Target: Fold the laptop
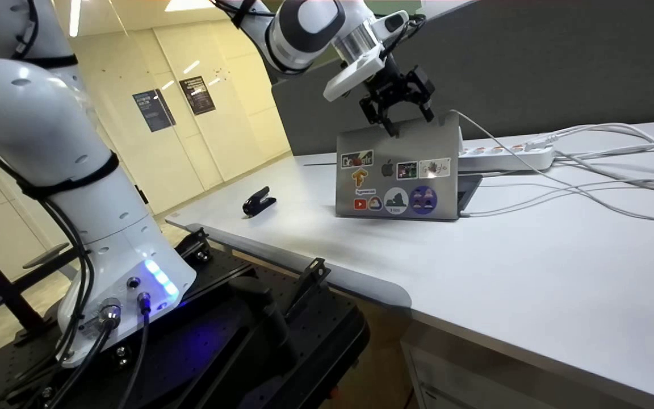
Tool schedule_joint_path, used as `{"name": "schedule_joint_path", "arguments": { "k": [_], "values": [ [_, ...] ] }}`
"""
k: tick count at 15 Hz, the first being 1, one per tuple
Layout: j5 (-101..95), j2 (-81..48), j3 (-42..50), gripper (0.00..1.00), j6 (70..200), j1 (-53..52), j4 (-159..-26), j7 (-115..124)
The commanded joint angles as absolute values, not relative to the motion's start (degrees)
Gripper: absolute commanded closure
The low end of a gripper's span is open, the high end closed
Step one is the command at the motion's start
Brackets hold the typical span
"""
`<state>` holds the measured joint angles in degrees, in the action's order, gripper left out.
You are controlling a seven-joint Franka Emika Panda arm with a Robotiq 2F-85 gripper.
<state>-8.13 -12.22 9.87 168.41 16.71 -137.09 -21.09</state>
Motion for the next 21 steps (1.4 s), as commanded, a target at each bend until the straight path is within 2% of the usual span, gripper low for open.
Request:
{"name": "schedule_joint_path", "arguments": {
  "k": [1, 3, 4, 10, 17, 21],
  "values": [
    [-4.39, -17.23, 5.81, 0.00, 165.91, 17.74, -130.57, -24.91],
    [-2.64, -18.60, 3.61, 0.00, 164.10, 18.46, -128.61, -26.39],
    [-4.81, -16.51, 5.69, 0.00, 166.33, 17.16, -132.14, -24.10],
    [-6.31, -18.10, 6.71, 0.00, 168.25, 16.05, -131.83, -22.73],
    [-4.15, -24.51, 0.90, 0.00, 172.93, 19.63, -128.54, -26.09],
    [-2.92, -29.16, -7.05, 0.00, 173.47, 26.64, -125.14, -29.85]
  ]
}}
